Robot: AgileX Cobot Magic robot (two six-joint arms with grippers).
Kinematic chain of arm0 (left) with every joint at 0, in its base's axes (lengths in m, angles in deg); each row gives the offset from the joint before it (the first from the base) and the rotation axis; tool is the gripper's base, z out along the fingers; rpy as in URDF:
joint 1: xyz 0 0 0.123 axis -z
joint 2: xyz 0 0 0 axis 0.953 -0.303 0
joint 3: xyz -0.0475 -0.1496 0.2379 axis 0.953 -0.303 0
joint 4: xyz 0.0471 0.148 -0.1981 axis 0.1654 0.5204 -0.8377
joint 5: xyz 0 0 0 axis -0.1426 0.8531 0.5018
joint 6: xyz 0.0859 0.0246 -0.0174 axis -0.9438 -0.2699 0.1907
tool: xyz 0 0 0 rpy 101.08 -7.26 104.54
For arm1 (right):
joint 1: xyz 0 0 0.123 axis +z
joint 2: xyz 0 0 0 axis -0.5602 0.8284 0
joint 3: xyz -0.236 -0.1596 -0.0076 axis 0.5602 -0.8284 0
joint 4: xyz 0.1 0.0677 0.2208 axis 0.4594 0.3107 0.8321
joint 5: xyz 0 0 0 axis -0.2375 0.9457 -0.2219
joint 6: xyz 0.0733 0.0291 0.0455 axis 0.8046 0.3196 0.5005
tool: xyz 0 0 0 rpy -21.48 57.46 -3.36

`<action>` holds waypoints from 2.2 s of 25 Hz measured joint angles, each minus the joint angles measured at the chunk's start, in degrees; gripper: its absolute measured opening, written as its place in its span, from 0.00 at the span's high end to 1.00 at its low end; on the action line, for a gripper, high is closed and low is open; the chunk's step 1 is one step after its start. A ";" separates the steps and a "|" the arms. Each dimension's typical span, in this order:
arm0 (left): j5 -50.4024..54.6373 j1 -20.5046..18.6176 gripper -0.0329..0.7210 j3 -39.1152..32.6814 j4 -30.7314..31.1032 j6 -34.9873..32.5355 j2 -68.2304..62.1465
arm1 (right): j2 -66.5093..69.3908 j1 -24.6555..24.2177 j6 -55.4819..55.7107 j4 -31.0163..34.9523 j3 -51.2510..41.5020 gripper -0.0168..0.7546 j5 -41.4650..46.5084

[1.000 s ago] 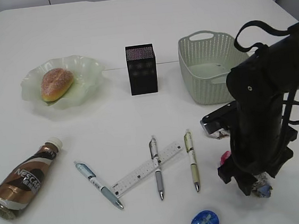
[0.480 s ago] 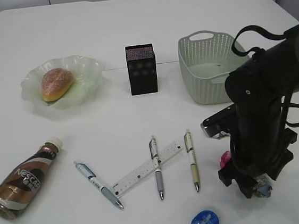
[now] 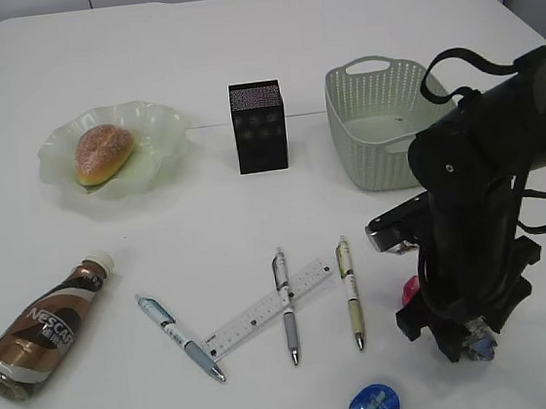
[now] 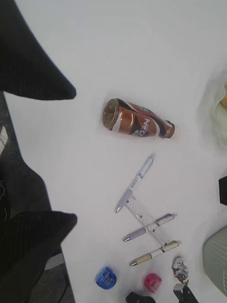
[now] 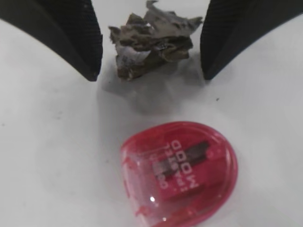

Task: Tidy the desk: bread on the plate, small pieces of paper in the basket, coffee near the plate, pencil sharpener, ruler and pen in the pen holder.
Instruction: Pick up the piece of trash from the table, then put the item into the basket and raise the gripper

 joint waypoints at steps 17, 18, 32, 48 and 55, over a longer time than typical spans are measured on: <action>0.00 0.00 0.27 0.00 1.37 0.00 0.00 | 0.13 0.00 0.00 2.38 2.07 0.84 5.30; 0.00 0.00 0.27 0.00 1.51 0.00 0.00 | 0.13 0.00 0.00 2.83 2.70 0.84 6.25; 0.00 0.00 0.28 0.00 1.86 0.10 0.00 | -5.36 0.00 0.00 6.92 16.76 0.85 16.99; 0.00 0.00 0.28 0.00 1.99 0.10 0.00 | -4.44 -1.27 2.86 -3.83 47.28 0.85 13.33; 0.00 0.00 0.28 0.00 4.58 0.10 0.00 | 2.89 -7.34 4.08 -3.44 54.51 0.85 11.45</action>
